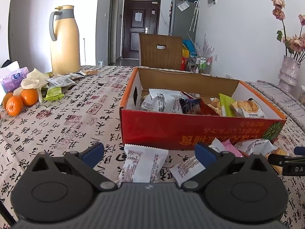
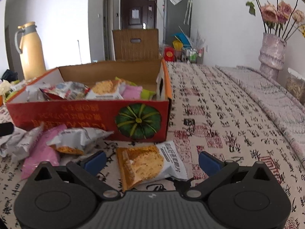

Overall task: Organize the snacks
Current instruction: 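Close the right tool on another pumpkin seed crisp packet, then grasp a white packet with the left tool while the right tool lifts the crisp packet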

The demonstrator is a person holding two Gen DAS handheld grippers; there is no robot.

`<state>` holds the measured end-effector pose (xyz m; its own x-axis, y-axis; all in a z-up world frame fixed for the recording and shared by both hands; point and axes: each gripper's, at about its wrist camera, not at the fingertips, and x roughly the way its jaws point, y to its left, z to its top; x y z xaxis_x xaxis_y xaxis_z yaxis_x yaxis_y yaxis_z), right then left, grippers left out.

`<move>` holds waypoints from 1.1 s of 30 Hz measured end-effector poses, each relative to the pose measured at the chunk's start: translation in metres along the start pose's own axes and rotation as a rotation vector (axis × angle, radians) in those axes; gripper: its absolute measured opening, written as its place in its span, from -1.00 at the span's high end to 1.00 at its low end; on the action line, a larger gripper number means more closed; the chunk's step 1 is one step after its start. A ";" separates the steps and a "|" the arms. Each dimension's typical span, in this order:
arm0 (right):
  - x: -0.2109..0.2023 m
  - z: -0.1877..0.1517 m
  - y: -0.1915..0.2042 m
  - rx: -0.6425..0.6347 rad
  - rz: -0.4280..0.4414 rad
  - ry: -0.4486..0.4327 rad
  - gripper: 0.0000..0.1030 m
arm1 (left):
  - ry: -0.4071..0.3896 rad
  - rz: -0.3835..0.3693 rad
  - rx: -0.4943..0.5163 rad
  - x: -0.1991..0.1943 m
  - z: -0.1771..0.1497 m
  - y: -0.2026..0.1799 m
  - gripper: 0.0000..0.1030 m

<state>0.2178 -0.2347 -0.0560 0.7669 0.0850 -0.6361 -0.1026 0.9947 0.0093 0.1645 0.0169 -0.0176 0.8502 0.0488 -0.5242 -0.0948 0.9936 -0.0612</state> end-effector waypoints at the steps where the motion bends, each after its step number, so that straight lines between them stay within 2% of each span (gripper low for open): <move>1: 0.003 -0.001 0.000 0.002 -0.005 0.009 -1.00 | 0.000 -0.001 0.000 0.000 0.000 0.000 -1.00; 6: 0.012 -0.001 -0.003 0.024 0.000 0.049 -1.00 | -0.002 0.000 -0.004 0.000 0.000 0.000 -1.00; 14: 0.018 0.004 -0.003 0.024 -0.008 0.053 -1.00 | 0.003 -0.002 -0.008 0.000 0.000 0.001 -1.00; 22: 0.016 0.004 -0.003 0.013 0.020 0.045 -0.96 | 0.005 -0.006 -0.017 0.000 0.000 0.002 -1.00; 25: 0.012 0.001 0.001 -0.001 0.036 0.027 -0.77 | 0.005 -0.005 -0.019 0.001 0.000 0.002 -1.00; 30: 0.002 -0.004 0.006 -0.015 0.061 -0.001 -0.25 | 0.009 0.003 -0.024 0.001 -0.001 0.003 -1.00; 33: -0.001 -0.005 0.005 -0.006 0.062 -0.009 -0.15 | 0.011 0.005 -0.024 0.002 -0.001 0.003 -1.00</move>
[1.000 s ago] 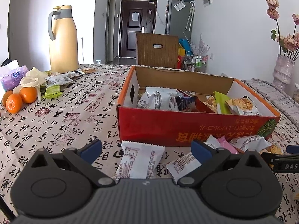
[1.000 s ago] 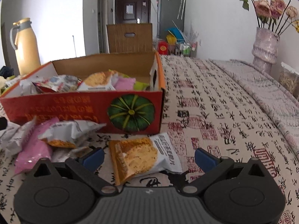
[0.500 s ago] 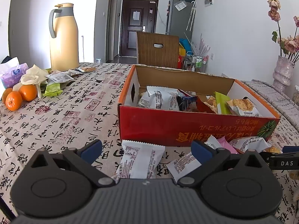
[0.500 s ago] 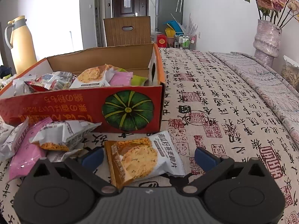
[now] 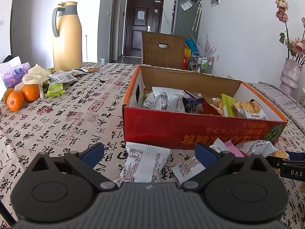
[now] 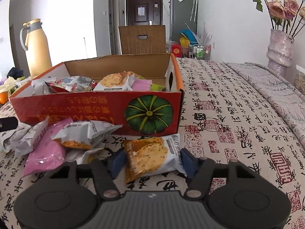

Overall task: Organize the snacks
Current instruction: 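Grasp a white packet with the left tool while the right tool lifts the crisp packet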

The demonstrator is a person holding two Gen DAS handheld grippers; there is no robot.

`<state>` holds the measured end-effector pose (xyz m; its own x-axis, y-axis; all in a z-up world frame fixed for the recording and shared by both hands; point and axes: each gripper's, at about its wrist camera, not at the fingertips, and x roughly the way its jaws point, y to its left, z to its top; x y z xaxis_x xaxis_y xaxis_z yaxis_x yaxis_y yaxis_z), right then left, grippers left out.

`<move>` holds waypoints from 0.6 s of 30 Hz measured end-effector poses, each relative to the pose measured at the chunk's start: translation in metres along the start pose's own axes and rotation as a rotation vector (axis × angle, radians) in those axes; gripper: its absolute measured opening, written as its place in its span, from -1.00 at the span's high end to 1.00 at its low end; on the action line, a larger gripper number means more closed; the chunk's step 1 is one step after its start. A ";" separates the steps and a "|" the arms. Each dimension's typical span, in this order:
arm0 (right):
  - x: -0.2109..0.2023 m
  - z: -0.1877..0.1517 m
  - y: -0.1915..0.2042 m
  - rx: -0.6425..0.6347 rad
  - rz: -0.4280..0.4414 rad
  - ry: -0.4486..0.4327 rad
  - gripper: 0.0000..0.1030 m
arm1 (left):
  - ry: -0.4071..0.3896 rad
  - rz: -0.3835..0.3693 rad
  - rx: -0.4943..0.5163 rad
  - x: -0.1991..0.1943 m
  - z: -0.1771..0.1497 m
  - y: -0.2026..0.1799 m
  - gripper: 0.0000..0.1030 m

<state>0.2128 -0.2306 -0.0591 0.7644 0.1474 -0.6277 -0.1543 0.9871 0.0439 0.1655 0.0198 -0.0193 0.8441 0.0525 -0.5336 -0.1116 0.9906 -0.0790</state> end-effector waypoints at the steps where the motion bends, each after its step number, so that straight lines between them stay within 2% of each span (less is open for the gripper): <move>1: -0.001 0.000 0.000 0.003 -0.002 -0.003 -0.12 | 0.000 0.000 0.000 0.000 0.000 0.000 -1.00; 5: -0.004 -0.001 -0.003 0.021 -0.001 -0.020 -0.03 | 0.001 0.006 0.001 0.000 0.000 0.001 -1.00; 18: -0.026 -0.003 -0.011 0.058 -0.018 -0.154 -0.02 | 0.020 0.063 0.006 -0.010 0.011 0.009 -1.00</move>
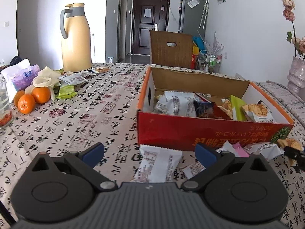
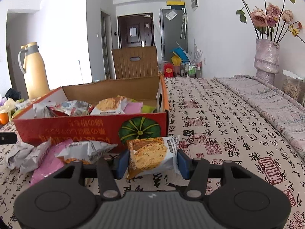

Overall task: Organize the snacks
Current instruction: 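Grasp a white packet with the left tool while the right tool lifts the crisp packet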

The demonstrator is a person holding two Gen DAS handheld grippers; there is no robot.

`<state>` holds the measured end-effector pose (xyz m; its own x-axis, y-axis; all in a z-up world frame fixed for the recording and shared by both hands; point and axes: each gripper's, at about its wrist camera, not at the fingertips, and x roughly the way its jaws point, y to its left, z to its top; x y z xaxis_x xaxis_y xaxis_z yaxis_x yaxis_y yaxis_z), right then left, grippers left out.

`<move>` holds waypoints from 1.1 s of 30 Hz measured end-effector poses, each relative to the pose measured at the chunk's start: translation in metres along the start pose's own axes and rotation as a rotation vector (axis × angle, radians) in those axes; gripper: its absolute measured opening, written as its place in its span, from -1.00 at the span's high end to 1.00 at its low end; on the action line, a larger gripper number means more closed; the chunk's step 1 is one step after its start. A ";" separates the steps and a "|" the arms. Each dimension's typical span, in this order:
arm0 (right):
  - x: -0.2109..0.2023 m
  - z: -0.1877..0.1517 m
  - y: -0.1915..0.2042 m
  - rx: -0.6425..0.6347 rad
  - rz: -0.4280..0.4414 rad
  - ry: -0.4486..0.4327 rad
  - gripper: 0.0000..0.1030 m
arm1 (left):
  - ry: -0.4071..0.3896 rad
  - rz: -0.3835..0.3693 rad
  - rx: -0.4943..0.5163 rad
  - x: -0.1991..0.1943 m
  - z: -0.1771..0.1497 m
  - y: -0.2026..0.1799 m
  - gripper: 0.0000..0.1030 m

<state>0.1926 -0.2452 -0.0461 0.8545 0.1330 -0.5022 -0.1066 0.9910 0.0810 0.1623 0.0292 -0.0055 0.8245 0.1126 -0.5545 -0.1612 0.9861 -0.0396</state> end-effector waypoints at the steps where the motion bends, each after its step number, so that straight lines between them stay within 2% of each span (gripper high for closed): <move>1: -0.001 0.000 0.000 0.002 0.002 -0.005 -0.02 | 0.002 0.007 0.003 0.000 0.000 0.002 -1.00; 6: -0.002 -0.001 -0.002 0.013 0.016 -0.012 -0.03 | 0.047 0.041 0.032 0.008 0.000 0.007 -1.00; 11: -0.002 -0.001 -0.004 0.020 0.026 -0.017 -0.03 | 0.106 0.025 0.053 0.021 -0.004 0.001 -1.00; 16: -0.002 -0.001 -0.004 0.025 0.034 -0.018 -0.03 | 0.146 0.040 0.075 0.032 -0.006 -0.008 -1.00; 23: -0.003 -0.002 -0.004 0.028 0.039 -0.026 -0.03 | 0.182 0.063 0.064 0.043 -0.010 -0.007 -0.97; 28: -0.003 -0.002 -0.004 0.028 0.040 -0.026 -0.03 | 0.181 0.040 0.059 0.042 -0.010 -0.008 -0.70; 33: -0.003 -0.002 -0.004 0.029 0.035 -0.024 -0.03 | 0.161 0.005 0.057 0.038 -0.010 -0.009 -0.07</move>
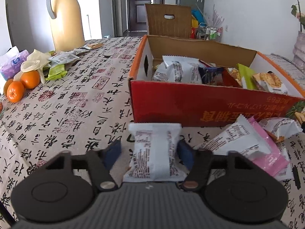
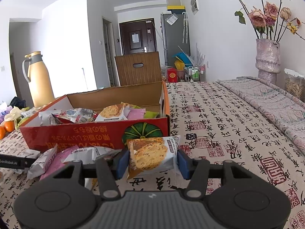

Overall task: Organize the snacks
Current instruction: 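Carry the white packet and crisp packet over the cardboard box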

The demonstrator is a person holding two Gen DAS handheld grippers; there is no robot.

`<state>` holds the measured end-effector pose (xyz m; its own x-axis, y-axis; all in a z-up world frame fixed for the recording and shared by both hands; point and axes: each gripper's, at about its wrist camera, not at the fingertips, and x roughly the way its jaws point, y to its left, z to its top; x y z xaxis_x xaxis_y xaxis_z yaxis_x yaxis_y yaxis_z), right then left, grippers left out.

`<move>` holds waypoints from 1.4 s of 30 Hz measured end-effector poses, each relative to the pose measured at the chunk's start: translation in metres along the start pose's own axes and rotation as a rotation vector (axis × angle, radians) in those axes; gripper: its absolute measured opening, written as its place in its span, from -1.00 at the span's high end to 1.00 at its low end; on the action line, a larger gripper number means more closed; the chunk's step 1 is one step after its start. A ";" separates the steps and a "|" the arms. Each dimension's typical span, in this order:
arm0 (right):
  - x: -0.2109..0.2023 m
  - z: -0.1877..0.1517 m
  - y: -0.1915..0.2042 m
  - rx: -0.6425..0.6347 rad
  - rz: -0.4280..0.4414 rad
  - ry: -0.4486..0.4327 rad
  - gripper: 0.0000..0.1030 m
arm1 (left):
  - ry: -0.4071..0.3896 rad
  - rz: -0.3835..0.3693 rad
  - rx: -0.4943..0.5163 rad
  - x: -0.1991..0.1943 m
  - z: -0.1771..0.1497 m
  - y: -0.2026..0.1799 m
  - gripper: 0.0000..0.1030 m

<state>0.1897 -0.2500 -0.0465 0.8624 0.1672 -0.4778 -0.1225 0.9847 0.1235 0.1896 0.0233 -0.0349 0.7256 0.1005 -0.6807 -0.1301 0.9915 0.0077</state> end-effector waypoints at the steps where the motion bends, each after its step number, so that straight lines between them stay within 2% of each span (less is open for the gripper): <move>1: 0.000 0.000 0.000 0.001 -0.003 0.000 -0.03 | -0.003 -0.004 0.001 -0.001 0.000 0.000 0.06; 3: 0.000 0.000 0.000 0.004 -0.007 0.001 -0.03 | -0.008 -0.021 -0.001 -0.004 0.000 0.000 0.14; 13: 0.000 0.000 0.004 -0.014 -0.026 -0.002 -0.03 | -0.061 -0.048 -0.017 -0.022 0.001 0.004 0.15; 20: -0.012 0.007 0.003 -0.010 -0.046 -0.048 -0.03 | -0.137 -0.081 -0.032 -0.047 0.010 0.006 0.15; 29: -0.028 0.033 0.013 -0.013 -0.033 -0.138 -0.03 | -0.248 -0.113 -0.017 -0.069 0.036 -0.005 0.15; 42: -0.013 0.083 0.048 -0.062 0.034 -0.220 -0.03 | -0.355 -0.116 -0.005 -0.071 0.082 -0.022 0.15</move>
<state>0.2132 -0.2093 0.0374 0.9428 0.1930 -0.2718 -0.1779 0.9808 0.0793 0.1967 0.0017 0.0735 0.9249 0.0110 -0.3801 -0.0359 0.9977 -0.0584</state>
